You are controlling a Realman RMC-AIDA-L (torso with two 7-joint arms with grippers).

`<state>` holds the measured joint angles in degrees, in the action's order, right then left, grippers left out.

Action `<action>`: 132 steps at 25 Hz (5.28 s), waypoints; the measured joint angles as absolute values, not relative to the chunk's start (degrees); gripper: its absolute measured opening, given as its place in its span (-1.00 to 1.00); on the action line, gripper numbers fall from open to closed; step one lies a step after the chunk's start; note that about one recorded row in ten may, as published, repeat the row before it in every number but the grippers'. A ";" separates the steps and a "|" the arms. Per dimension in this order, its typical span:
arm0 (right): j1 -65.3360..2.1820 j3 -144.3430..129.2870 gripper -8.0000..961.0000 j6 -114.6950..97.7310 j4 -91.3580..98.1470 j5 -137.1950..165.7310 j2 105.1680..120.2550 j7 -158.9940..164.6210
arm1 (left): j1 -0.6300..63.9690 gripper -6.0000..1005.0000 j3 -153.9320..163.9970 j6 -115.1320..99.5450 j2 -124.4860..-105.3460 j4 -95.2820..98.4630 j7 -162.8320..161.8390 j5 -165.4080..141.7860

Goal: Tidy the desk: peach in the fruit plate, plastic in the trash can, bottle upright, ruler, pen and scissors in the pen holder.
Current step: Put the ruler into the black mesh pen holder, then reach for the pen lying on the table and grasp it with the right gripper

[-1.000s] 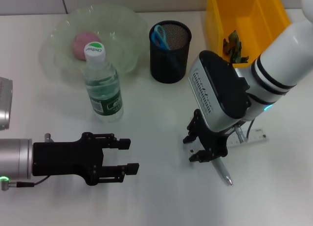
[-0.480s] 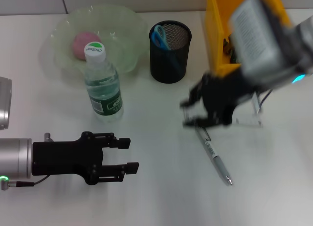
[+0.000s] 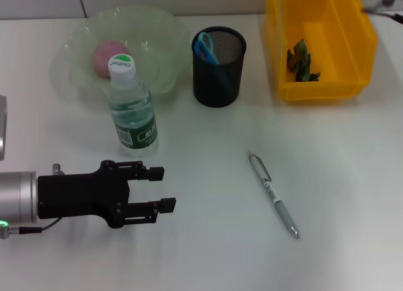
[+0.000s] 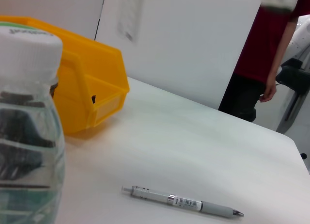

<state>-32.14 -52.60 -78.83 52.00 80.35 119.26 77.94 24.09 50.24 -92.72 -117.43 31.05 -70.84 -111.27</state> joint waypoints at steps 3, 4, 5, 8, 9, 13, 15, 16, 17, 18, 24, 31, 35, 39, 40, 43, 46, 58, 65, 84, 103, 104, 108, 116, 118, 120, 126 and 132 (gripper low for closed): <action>-35.10 -52.96 -0.18 -77.07 37.72 66.76 119.16 66.43 | 24.36 0.36 50.20 -92.63 -117.37 31.12 -70.76 -111.28; -37.07 -52.99 -0.18 -77.04 32.59 62.88 119.18 62.39 | 24.39 0.36 50.20 -92.57 -117.35 31.12 -70.75 -111.28; -38.96 -52.99 -0.18 -76.89 27.92 60.15 119.25 59.52 | 24.41 0.36 50.19 -92.49 -117.31 31.12 -70.73 -111.29; -43.97 -52.85 -0.18 -76.08 18.16 55.45 119.44 52.55 | 24.50 0.36 50.14 -92.40 -117.19 31.12 -70.63 -111.28; -45.49 -52.80 -0.18 -75.36 15.81 54.45 119.52 50.75 | 24.50 0.36 50.10 -92.39 -117.19 31.12 -70.53 -111.28; -49.65 -53.02 -0.17 -69.61 11.62 53.87 119.80 47.95 | 24.21 0.36 50.01 -92.51 -117.37 31.12 -69.31 -111.27; -50.97 -53.28 -0.17 -67.28 10.32 54.06 119.85 47.00 | 24.05 0.36 50.00 -92.46 -117.40 31.11 -69.03 -111.27; -51.38 -53.75 -0.17 -66.43 9.93 54.16 119.85 46.66 | 24.04 0.36 50.00 -92.39 -117.41 31.11 -68.94 -111.26; -51.81 -54.37 -0.17 -65.56 9.54 54.22 119.87 46.39 | 24.02 0.36 50.00 -92.35 -117.42 31.10 -68.80 -111.27; -52.21 -55.36 -0.16 -64.39 9.24 54.22 119.89 46.29 | 24.00 0.36 50.00 -92.32 -117.42 31.08 -68.62 -111.27; -54.02 -58.08 -0.16 -59.61 7.24 53.90 119.94 45.59 | 24.16 0.36 50.01 -92.17 -117.64 31.09 -68.30 -111.50; -55.43 -60.29 -0.15 -57.66 6.07 54.18 119.93 45.41 | 24.51 0.36 50.02 -91.75 -117.76 31.12 -68.25 -111.61; -55.76 -61.98 -0.14 -56.69 6.04 54.01 119.91 46.29 | 24.61 0.36 50.07 -91.75 -117.83 31.12 -68.25 -111.63; -55.73 -62.05 -0.14 -56.62 5.97 53.86 119.89 46.97 | 24.52 0.36 50.02 -91.75 -117.85 31.12 -68.26 -111.62; -55.70 -62.05 -0.14 -56.60 5.95 53.83 119.88 47.01 | 24.52 0.36 50.02 -91.75 -117.86 31.11 -68.28 -111.63; -55.65 -62.05 -0.09 -56.59 5.94 53.81 119.88 47.02 | 24.52 0.36 50.01 -91.75 -117.86 31.11 -68.38 -111.63; -55.41 -61.99 0.03 -56.72 5.95 53.78 119.88 47.03 | 24.52 0.36 50.01 -91.75 -117.83 31.11 -68.40 -111.63; -45.79 -71.46 0.17 -55.04 29.87 76.36 116.68 84.06 | 24.17 0.36 50.01 -92.24 -117.25 31.56 -69.05 -111.44; -35.73 -69.34 0.21 -70.45 66.23 118.03 118.26 124.60 | 24.37 0.36 50.63 -92.66 -116.92 31.91 -69.08 -112.30; -43.51 -72.22 0.56 -97.78 81.66 143.21 119.12 156.78 | 24.37 0.36 50.51 -94.38 -117.19 34.98 -69.18 -114.38; -45.67 -72.87 0.55 -103.12 76.51 147.42 119.46 164.65 | 24.87 0.36 50.62 -94.59 -117.26 35.61 -70.30 -114.72; -45.66 -73.40 0.55 -103.11 76.06 147.42 119.47 165.02 | 24.69 0.36 50.62 -94.40 -117.24 35.61 -70.31 -114.78; -46.14 -75.43 0.55 -103.03 74.97 147.42 119.49 166.35 | 24.37 0.36 50.40 -94.26 -117.12 35.61 -70.10 -114.79; -47.50 -82.80 0.54 -100.04 70.11 147.44 119.55 169.03 | 24.15 0.36 50.59 -94.30 -117.07 35.59 -69.87 -114.79; -47.38 -84.42 0.54 -98.91 69.35 147.40 119.70 169.25 | 24.08 0.36 50.62 -94.38 -117.11 35.60 -69.84 -114.87; -47.19 -85.49 0.54 -97.83 68.44 147.23 119.83 169.34 | 24.08 0.36 50.63 -94.43 -117.12 35.59 -69.83 -114.93; -46.98 -86.71 0.54 -95.80 66.79 147.05 119.88 169.40 | 24.08 0.36 50.63 -94.66 -117.20 35.59 -69.81 -115.85; -46.90 -87.98 0.54 -93.61 66.11 147.10 119.88 169.43 | 23.89 0.36 50.59 -95.38 -117.25 35.59 -69.77 -116.09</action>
